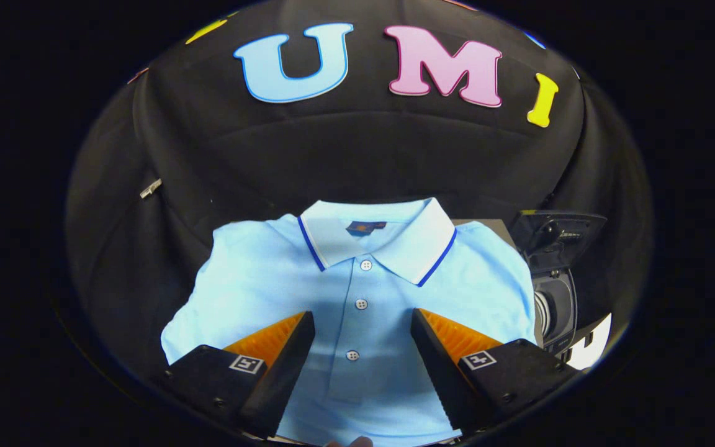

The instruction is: Put the clothes into the washing machine and then close the washing machine lid.

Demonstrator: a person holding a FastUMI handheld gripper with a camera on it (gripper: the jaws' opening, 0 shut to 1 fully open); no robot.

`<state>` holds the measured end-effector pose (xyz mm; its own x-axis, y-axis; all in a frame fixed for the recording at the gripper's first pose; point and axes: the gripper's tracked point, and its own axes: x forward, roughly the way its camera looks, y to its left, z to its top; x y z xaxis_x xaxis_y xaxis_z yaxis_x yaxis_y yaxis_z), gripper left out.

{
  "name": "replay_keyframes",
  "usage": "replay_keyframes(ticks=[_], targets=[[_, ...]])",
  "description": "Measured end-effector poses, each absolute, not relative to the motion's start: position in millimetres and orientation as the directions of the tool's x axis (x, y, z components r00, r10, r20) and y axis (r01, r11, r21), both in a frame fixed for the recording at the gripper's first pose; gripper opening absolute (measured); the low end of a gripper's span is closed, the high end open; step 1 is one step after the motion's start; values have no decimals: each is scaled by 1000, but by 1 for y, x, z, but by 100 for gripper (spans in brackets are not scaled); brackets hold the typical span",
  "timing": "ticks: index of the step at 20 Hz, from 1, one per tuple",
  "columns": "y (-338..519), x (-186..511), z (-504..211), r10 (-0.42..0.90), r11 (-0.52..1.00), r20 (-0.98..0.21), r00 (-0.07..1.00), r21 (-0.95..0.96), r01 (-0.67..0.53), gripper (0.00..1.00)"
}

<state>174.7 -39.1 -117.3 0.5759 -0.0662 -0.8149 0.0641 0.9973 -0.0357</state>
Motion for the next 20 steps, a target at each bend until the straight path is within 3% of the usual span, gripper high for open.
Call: replay_keyframes(ticks=[3, 6, 9, 11, 12, 16, 20], targets=[[-42, 172, -123, -96, 995, -858, 505, -74, 63, 99], [-44, 171, -124, -97, 994, -891, 443, -61, 95, 84], [-42, 172, -123, -61, 996, -891, 449, -23, 91, 15], [-43, 174, -125, -40, 994, -881, 471, 14, 111, 15], [-43, 173, -120, -31, 993, -876, 481, 27, 114, 6], [-42, 174, -117, -27, 997, -845, 534, 19, 80, 6], [-34, 173, -103, 57, 996, -733, 678, 85, 7, 6]])
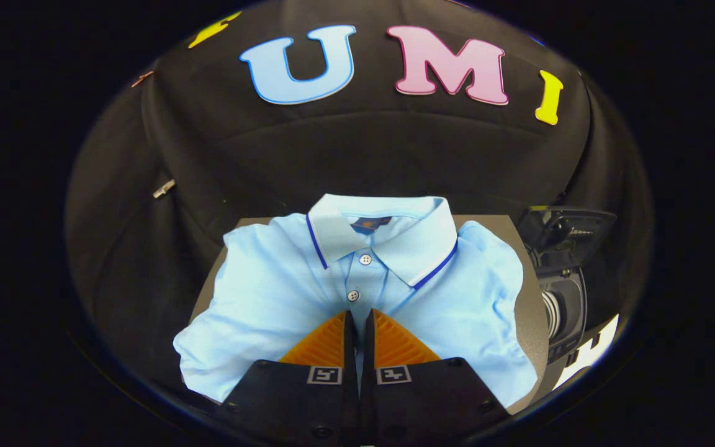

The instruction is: Put the clothes into the washing machine and then close the washing machine lid.

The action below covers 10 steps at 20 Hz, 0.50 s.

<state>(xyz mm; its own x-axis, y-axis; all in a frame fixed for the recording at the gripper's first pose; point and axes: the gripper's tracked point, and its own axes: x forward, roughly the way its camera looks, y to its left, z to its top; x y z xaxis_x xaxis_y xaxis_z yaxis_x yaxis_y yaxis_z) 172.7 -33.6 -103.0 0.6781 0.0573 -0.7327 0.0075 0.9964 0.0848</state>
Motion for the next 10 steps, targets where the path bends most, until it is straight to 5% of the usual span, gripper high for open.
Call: replay_keyframes(ticks=[10], targets=[[-34, 139, -21, 125, 988, -481, 868, 138, -66, 6]])
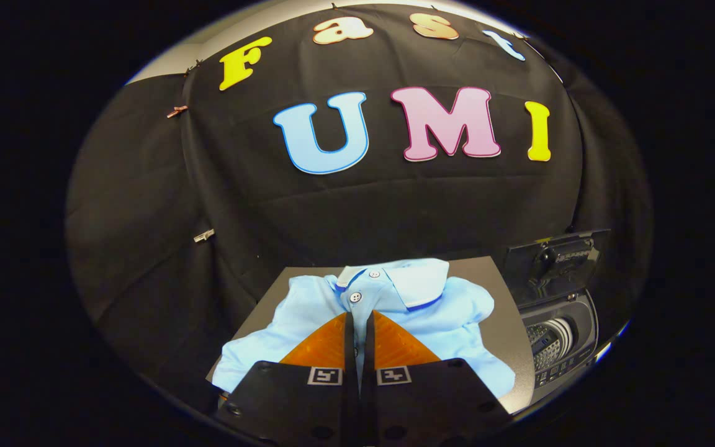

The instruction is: Put the clothes into the washing machine and then close the washing machine lid.

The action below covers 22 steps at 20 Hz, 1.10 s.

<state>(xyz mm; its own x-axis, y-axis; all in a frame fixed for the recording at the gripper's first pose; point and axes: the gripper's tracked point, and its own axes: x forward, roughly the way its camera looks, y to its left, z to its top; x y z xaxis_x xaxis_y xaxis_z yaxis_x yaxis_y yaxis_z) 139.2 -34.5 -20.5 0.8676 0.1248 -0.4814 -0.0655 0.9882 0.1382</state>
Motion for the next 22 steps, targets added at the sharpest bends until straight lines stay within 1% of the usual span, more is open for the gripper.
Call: replay_keyframes(ticks=[6, 12, 15, 19, 22], targets=[[-52, 122, 17, 94, 994, -400, 912, 83, -66, 5], [-89, 110, 34, 93, 995, -383, 919, 56, -77, 5], [-126, 111, 50, 105, 994, -357, 928, 59, -89, 5], [-202, 110, 66, 86, 996, -331, 940, 59, -71, 5], [-255, 107, 63, 83, 996, -325, 942, 63, -66, 5]])
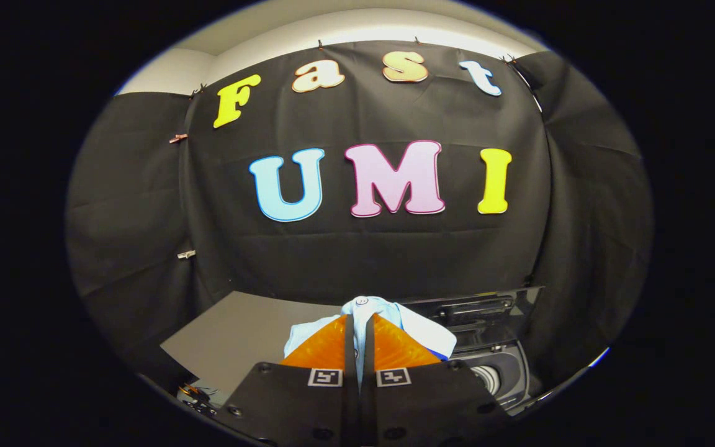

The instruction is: Put the clothes into the washing machine and then close the washing machine lid.

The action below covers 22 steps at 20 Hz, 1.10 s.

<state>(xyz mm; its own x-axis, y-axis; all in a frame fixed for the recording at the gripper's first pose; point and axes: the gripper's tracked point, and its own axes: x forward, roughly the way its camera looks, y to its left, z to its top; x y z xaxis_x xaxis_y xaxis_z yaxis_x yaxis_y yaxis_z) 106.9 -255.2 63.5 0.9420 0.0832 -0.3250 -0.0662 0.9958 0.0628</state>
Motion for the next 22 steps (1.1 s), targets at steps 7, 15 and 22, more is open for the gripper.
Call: replay_keyframes(ticks=[7, 15, 22], targets=[[-357, 119, 24, 46, 997, -372, 927, 79, -18, 5], [-411, 137, -67, -54, 998, -461, 886, -3, 59, 5], [-438, 140, -156, -81, 996, -576, 813, -24, 83, 5]])
